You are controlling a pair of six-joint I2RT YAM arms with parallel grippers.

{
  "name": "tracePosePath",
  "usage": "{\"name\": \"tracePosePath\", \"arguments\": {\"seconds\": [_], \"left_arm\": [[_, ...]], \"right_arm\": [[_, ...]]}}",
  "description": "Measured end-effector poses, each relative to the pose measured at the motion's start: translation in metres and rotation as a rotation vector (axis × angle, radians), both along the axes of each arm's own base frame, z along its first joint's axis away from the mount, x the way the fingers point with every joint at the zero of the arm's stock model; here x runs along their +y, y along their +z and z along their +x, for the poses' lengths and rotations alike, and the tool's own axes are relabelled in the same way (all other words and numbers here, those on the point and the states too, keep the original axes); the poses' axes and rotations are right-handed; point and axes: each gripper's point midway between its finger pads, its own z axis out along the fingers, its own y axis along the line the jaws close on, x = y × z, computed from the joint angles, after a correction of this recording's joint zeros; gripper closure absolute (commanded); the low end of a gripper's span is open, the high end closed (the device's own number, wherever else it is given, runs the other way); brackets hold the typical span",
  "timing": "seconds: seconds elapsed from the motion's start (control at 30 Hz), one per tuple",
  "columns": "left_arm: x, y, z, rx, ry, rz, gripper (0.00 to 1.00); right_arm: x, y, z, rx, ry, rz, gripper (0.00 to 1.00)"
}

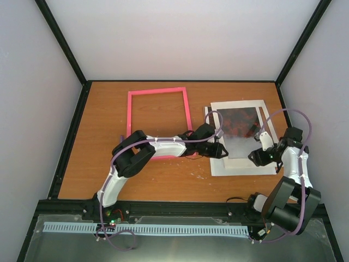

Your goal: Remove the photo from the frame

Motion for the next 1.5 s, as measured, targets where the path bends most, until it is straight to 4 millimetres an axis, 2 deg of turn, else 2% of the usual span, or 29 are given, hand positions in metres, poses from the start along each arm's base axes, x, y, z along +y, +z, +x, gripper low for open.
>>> {"name": "tracePosePath", "arguments": {"seconds": [0.1, 0.3, 0.43, 0.63, 0.93, 1.13, 1.37, 1.5], "left_arm": [[-0.001, -0.010, 0.000, 0.003, -0.010, 0.018, 0.55], [0.016, -0.020, -0.001, -0.033, -0.008, 0.106, 0.50], [0.036, -0.007, -0.004, -0.072, 0.014, 0.145, 0.49], [0.052, 0.015, -0.001, -0.121, 0.055, 0.143, 0.47], [0.084, -0.011, 0.011, -0.048, 0.128, 0.199, 0.51], [0.084, -0.010, 0.018, -0.042, 0.146, 0.189, 0.49], [0.067, -0.011, 0.036, -0.048, 0.150, 0.170, 0.48], [0.062, -0.014, 0.044, -0.046, 0.157, 0.172, 0.49]], "right_arm": [[-0.001, 0.002, 0.002, -0.005, -0.001, 0.008, 0.31], [0.000, -0.002, 0.002, 0.012, 0.001, 0.028, 0.31], [0.000, -0.006, 0.003, 0.022, 0.002, 0.038, 0.31], [-0.007, -0.013, 0.008, 0.031, -0.019, 0.019, 0.30], [-0.033, -0.028, 0.016, 0.064, -0.087, -0.026, 0.30], [-0.052, -0.046, 0.028, 0.102, -0.122, -0.061, 0.26], [-0.081, -0.056, 0.045, 0.138, -0.195, -0.072, 0.24], [-0.087, -0.064, 0.053, 0.162, -0.198, -0.059, 0.25]]}}
